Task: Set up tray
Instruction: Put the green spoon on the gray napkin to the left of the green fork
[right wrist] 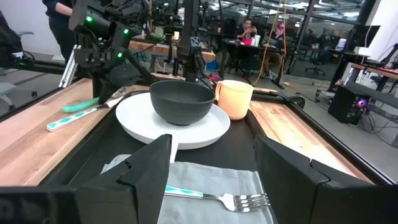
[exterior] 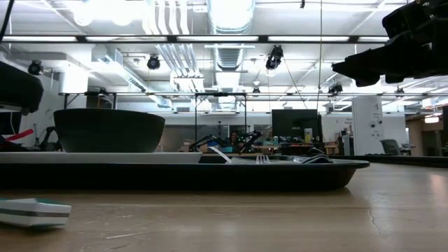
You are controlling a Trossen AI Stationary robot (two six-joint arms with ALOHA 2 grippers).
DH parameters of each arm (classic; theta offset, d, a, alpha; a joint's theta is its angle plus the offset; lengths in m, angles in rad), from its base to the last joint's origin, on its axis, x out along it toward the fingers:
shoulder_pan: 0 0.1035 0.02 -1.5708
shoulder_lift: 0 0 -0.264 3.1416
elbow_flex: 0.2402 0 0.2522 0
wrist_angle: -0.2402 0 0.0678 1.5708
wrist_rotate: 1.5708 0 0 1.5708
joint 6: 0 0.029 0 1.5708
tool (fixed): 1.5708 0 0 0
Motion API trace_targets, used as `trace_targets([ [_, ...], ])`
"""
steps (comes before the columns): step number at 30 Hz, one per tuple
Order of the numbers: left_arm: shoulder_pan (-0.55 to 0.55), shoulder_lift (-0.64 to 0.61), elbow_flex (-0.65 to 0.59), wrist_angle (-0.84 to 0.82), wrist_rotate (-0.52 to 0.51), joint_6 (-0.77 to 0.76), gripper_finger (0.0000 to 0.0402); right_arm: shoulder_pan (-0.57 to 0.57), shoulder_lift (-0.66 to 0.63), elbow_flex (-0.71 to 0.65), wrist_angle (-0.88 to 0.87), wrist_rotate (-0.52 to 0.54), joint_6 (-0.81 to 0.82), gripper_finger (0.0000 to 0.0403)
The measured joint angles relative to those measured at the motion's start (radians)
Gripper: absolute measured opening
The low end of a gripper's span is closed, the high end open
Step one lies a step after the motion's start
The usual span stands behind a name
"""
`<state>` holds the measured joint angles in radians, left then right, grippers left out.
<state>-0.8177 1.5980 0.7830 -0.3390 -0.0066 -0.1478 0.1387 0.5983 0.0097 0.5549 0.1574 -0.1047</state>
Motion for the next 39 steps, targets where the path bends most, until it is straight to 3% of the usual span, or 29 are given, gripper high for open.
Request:
trace_targets([
  [3, 0.000, -0.007, -0.001, -0.003, 0.001, -0.004, 0.0089, 0.000, 0.000, 0.000, 0.000, 0.000, 0.000, 0.0219],
  [8, 0.000, -0.009, -0.001, -0.011, 0.001, -0.005, 0.0024, 0.000, 0.000, 0.000, 0.000, 0.000, 0.000, 0.0219],
  [16, 0.000, -0.009, 0.006, -0.024, 0.042, -0.008, 0.0024, 0.000, 0.000, 0.000, 0.001, 0.000, -0.002, 0.0219],
  [25, 0.000, -0.009, 0.084, -0.153, 0.064, -0.005, 0.0024, 0.000, 0.000, 0.000, 0.002, 0.000, 0.006, 0.0219],
  [32, 0.005, -0.009, 0.187, -0.325, 0.045, 0.019, 0.0024, 0.000, 0.000, 0.000, 0.002, 0.000, 0.241, 0.0219],
  [39, 0.043, -0.009, 0.333, -0.536, -0.059, 0.071, 0.0024, 0.000, 0.001, 0.000, 0.078, -0.005, 0.468, 0.0219],
])
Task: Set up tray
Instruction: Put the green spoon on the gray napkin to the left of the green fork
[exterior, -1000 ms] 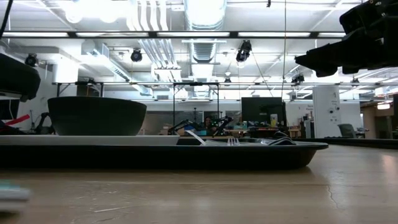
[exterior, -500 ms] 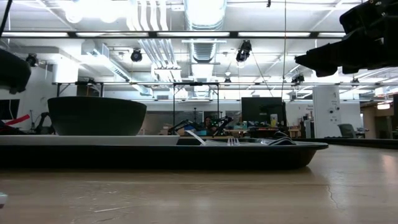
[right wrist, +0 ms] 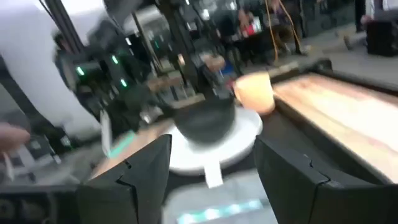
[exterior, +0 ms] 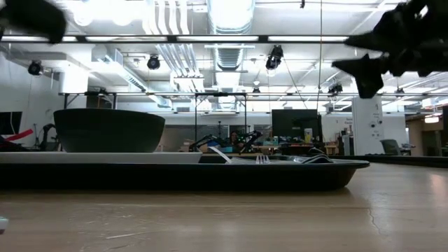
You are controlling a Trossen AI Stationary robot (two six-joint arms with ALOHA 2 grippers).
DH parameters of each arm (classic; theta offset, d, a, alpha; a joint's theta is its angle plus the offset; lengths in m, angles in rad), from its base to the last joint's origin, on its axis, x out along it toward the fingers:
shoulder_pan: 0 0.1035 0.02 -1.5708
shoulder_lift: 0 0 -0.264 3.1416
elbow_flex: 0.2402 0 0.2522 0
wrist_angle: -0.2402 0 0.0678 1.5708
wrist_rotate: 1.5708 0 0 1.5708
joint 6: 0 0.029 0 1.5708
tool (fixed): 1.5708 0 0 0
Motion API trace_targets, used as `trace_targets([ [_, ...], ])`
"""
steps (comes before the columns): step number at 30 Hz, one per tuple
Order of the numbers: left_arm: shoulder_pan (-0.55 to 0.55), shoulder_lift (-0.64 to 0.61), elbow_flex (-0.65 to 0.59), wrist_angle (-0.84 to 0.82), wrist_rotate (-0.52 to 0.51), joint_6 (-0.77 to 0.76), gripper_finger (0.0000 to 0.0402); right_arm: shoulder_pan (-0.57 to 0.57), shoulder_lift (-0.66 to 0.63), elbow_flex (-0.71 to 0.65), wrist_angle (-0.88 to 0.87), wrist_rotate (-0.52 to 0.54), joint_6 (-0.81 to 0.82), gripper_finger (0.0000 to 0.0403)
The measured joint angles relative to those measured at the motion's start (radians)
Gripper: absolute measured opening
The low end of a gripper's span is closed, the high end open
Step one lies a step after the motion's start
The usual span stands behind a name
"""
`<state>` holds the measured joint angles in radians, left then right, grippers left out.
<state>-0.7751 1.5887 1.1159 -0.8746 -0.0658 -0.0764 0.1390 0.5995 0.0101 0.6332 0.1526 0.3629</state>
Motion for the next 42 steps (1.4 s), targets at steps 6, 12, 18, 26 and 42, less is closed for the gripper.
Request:
trace_targets([
  [6, 0.070, -0.001, 0.070, -0.066, -0.042, 0.092, 0.0024, 0.000, -0.002, 0.000, 0.047, -0.004, -0.024, 0.0219],
  [12, 0.172, -0.001, 0.079, -0.087, -0.044, 0.165, 0.0024, 0.000, 0.000, 0.000, 0.060, 0.004, -0.034, 0.0219],
  [18, 0.254, -0.001, 0.118, -0.159, -0.047, 0.186, 0.0024, -0.001, -0.002, 0.000, 0.166, 0.006, -0.170, 0.0219],
  [26, 0.314, -0.002, 0.231, -0.288, -0.146, 0.212, 0.0024, 0.000, 0.007, 0.009, 0.185, 0.018, -0.165, 0.0219],
  [42, 0.432, -0.002, 0.319, -0.341, -0.532, 0.285, 0.0024, 0.042, 0.471, 0.527, -0.457, 0.313, -0.265, 0.0219],
])
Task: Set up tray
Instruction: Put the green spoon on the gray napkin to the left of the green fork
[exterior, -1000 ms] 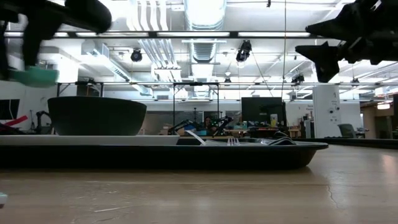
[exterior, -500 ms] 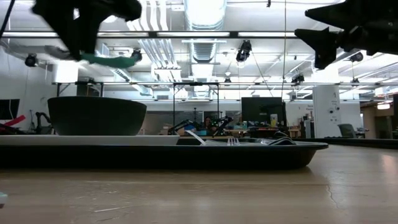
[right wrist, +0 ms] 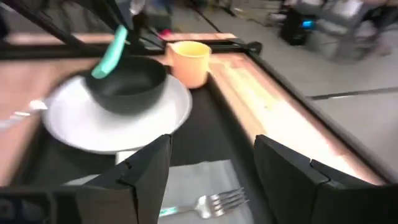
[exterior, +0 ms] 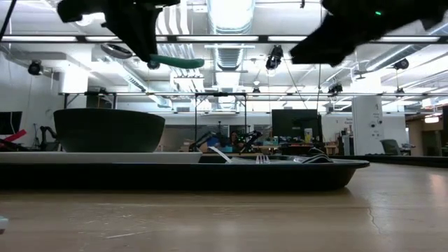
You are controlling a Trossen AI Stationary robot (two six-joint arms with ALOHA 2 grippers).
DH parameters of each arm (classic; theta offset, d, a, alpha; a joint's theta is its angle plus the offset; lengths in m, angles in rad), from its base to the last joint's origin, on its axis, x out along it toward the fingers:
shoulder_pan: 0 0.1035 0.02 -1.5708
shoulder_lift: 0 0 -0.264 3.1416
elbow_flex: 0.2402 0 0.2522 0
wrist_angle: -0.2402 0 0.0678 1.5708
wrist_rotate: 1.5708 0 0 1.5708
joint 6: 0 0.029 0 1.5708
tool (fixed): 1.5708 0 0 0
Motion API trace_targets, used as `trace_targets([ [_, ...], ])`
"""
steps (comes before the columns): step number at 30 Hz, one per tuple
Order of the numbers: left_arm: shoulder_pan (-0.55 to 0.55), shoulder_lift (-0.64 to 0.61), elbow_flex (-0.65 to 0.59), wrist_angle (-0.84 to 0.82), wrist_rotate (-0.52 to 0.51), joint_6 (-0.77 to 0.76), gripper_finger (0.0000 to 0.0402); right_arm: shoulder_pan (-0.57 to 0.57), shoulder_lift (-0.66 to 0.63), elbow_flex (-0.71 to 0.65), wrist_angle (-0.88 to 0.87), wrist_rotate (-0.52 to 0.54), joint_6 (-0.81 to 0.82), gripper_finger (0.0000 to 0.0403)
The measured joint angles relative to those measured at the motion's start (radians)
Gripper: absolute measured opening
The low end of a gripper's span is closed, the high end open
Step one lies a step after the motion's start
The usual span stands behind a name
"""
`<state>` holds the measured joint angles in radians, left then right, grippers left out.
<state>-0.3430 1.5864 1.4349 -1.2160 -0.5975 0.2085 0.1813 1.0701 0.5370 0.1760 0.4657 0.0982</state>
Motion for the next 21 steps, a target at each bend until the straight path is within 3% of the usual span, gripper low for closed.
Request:
trace_targets([
  [3, 0.013, 0.004, 0.000, 0.006, -0.024, -0.001, 0.0024, 0.040, 0.129, 0.114, -0.058, 0.116, -0.077, 0.0219],
  [9, 0.017, 0.023, -0.001, 0.011, -0.158, -0.003, 0.0024, 0.142, 0.391, 0.353, -0.210, 0.473, -0.238, 0.0219],
  [12, 0.018, 0.042, 0.001, 0.011, -0.207, -0.008, 0.0024, 0.177, 0.499, 0.451, -0.247, 0.592, -0.305, 0.0219],
  [15, 0.017, 0.060, 0.001, 0.030, -0.258, -0.008, 0.0024, 0.194, 0.588, 0.538, -0.249, 0.657, -0.359, 0.0219],
  [21, 0.017, 0.078, -0.001, 0.068, -0.305, -0.009, 0.0024, 0.198, 0.712, 0.673, -0.254, 0.676, -0.457, 0.0219],
])
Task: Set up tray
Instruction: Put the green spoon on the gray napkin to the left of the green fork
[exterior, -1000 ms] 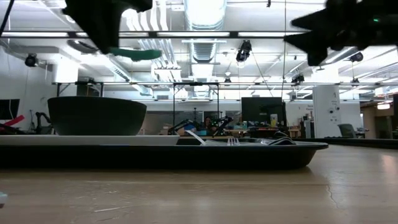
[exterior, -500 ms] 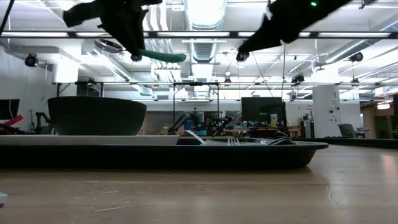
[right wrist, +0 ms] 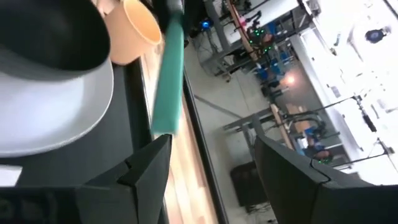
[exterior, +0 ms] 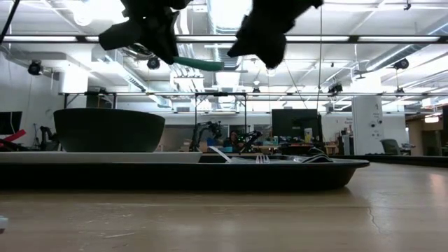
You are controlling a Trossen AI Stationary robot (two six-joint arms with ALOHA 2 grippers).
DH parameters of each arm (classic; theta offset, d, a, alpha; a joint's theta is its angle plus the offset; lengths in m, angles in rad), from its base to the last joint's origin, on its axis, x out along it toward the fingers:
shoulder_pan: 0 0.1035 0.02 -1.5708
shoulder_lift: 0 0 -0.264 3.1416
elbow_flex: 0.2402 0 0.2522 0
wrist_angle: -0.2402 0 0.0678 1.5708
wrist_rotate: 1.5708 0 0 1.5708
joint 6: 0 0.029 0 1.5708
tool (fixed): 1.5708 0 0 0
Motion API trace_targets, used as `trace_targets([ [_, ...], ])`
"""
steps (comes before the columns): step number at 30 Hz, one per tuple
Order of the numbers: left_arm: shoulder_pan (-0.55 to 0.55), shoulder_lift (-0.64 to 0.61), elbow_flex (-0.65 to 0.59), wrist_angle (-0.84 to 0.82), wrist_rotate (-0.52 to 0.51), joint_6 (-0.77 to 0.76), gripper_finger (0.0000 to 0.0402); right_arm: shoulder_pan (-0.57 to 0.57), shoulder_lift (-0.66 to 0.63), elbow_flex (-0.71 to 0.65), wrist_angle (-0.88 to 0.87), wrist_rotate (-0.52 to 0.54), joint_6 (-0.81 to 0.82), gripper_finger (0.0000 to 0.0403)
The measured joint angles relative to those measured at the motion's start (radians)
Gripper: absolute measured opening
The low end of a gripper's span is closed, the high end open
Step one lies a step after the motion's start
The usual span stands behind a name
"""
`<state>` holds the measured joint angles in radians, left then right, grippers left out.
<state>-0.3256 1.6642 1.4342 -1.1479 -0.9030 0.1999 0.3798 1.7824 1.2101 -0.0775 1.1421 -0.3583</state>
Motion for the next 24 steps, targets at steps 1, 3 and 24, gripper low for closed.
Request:
trace_targets([
  [1, 0.000, 0.000, 0.001, 0.005, -0.007, 0.000, 0.0024, 0.000, 0.012, 0.014, 0.002, 0.005, -0.010, 0.0219],
  [3, 0.000, 0.000, 0.004, 0.006, -0.021, 0.000, 0.0024, 0.000, 0.035, 0.030, -0.001, 0.009, -0.032, 0.0219],
  [24, -0.001, 0.000, 0.005, 0.209, -0.022, 0.115, 0.0024, -0.035, 0.052, 0.035, 0.010, -0.020, 0.022, 0.0219],
])
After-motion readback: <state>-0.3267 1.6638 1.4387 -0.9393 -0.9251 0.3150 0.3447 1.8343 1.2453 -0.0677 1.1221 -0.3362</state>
